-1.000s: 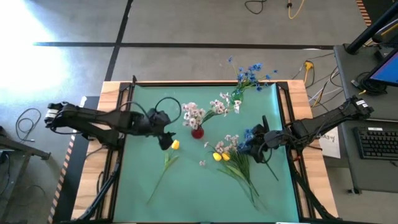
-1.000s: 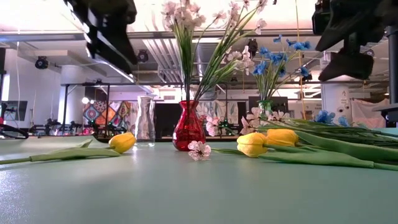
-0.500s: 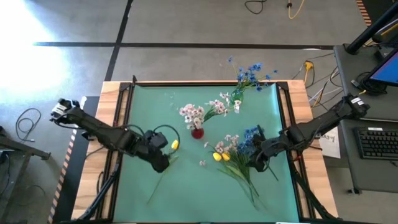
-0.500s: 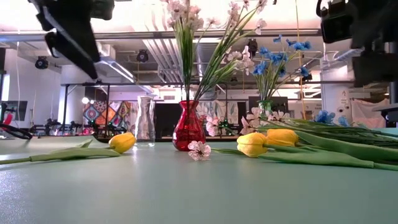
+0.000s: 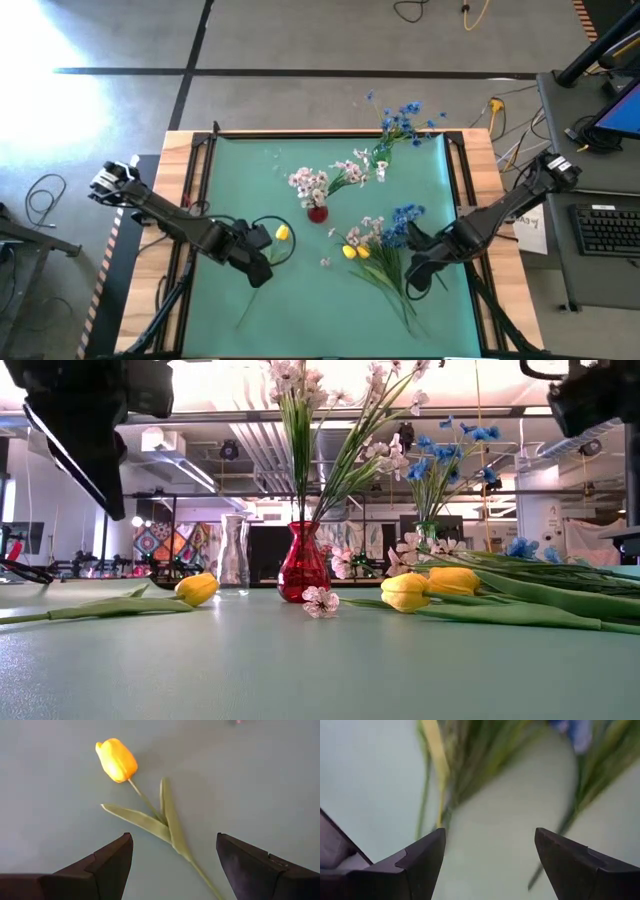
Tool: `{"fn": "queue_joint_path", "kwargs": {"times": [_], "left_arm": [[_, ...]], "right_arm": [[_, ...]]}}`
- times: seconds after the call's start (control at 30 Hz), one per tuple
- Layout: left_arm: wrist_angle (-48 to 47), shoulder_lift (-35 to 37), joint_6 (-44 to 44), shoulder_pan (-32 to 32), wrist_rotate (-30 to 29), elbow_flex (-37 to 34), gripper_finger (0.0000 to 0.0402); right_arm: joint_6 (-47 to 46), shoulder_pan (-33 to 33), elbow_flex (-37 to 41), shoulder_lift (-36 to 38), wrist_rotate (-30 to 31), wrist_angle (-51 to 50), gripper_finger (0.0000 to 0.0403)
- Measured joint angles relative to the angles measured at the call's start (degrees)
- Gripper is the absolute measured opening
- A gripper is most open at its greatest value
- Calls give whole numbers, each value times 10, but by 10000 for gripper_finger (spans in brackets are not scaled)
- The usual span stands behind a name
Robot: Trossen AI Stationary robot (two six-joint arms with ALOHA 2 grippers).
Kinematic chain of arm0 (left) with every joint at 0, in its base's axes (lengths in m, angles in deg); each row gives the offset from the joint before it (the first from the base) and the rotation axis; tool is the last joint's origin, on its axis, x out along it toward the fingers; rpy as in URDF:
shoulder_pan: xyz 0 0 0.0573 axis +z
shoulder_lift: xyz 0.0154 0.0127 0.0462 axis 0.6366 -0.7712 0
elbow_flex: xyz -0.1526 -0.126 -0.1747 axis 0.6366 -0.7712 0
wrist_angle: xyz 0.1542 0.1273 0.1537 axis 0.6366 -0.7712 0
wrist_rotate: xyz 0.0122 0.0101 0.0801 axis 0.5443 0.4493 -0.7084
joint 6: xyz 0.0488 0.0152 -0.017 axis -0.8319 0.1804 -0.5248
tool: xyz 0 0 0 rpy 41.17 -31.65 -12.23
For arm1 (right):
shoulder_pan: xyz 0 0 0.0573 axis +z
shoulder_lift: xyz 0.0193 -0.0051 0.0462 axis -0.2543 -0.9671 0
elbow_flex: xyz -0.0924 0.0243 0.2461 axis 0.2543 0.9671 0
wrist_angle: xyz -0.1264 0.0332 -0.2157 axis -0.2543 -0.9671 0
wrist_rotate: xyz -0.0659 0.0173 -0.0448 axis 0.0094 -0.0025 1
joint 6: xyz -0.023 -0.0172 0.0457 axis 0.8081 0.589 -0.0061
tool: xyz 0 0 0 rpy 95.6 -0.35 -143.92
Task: Sort flowers into vase by color
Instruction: Put the yellow tulip into the transparent vase
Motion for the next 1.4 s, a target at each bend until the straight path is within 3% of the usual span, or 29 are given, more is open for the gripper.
{"fn": "queue_joint_path", "kwargs": {"times": [0.17, 0.3, 0.67, 0.93, 1.4], "left_arm": [[-1, -17, 13, -8, -1, -6, 272], [1, -33, 32, -27, -1, -6, 272], [29, -83, 98, -44, -1, -1, 272], [37, -121, 83, -77, -2, -1, 272], [47, -161, 110, -182, -172, -1, 272]], "right_arm": [[-36, 0, 4, 6, -46, -34, 297], [-33, 0, 4, 19, -46, -69, 297], [-6, 1, 6, 28, 98, -68, 297], [13, 1, 6, 18, 113, -64, 297], [43, 2, 7, 18, 174, -51, 297]]}}
